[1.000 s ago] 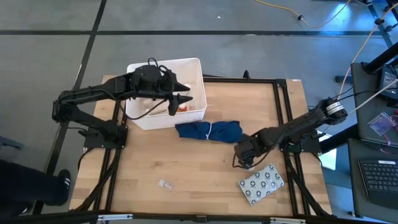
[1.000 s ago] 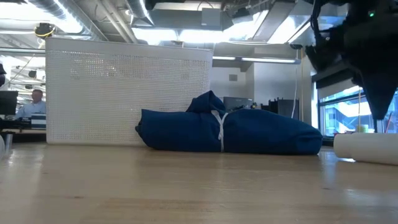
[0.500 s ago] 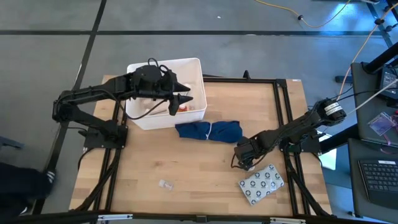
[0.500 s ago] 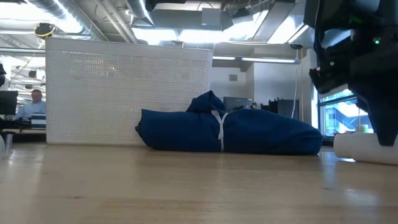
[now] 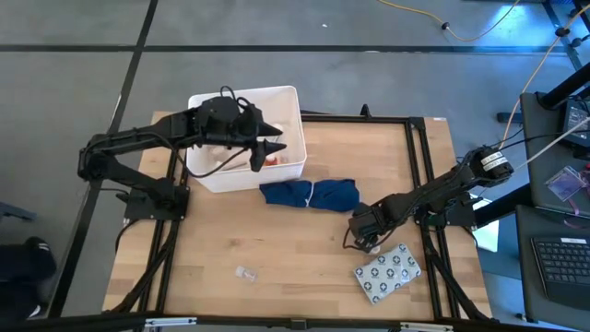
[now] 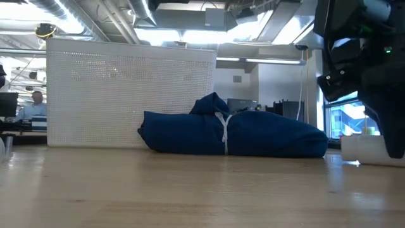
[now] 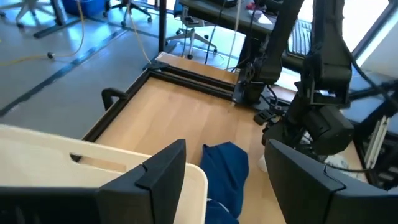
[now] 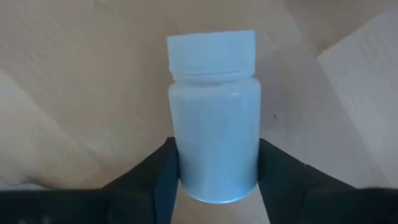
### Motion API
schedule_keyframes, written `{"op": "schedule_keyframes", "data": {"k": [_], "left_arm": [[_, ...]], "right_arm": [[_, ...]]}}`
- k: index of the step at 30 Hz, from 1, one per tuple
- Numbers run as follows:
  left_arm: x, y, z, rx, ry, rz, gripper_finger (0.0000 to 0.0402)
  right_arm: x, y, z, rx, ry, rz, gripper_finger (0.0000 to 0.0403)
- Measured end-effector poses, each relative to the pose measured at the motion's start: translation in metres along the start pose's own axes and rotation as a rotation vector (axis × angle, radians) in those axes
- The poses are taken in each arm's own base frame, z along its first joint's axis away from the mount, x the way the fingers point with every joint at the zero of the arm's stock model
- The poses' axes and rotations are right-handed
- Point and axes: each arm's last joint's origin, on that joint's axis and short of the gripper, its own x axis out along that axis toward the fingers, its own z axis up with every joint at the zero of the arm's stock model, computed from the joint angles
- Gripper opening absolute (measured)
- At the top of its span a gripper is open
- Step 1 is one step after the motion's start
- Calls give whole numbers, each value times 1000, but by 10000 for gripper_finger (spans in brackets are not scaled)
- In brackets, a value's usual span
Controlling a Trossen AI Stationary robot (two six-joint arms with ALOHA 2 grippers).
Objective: Pick & place medical supplies in basket/bin
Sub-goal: Put the white pill bottle into the white container
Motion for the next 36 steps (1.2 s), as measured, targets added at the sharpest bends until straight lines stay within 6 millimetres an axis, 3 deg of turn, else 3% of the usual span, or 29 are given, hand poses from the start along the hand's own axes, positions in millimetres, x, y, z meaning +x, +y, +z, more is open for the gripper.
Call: {"op": "schedule_keyframes", "data": {"k": [4, 8, 12, 17, 26, 31, 36], "left_arm": [[7, -7, -4, 103, 22, -35, 211], [18, -19, -8, 182, 40, -81, 219], [32, -34, -15, 218, 60, -181, 233], [53, -46, -23, 124, 94, -259, 241], [77, -58, -38, 87, 173, -315, 242], [84, -69, -42, 94, 172, -377, 242], [88, -73, -42, 71, 148, -391, 242]], "right_arm": [[-9, 8, 4, -53, -22, 38, 167], [-33, 20, 11, -93, -62, 94, 168], [-70, 31, 22, -131, -154, 154, 172], [-125, 43, 40, -192, -320, 198, 171], [-204, 46, 61, -291, -566, 220, 173], [-225, 45, 67, -317, -670, 218, 174], [-228, 45, 72, -334, -706, 232, 174]]}}
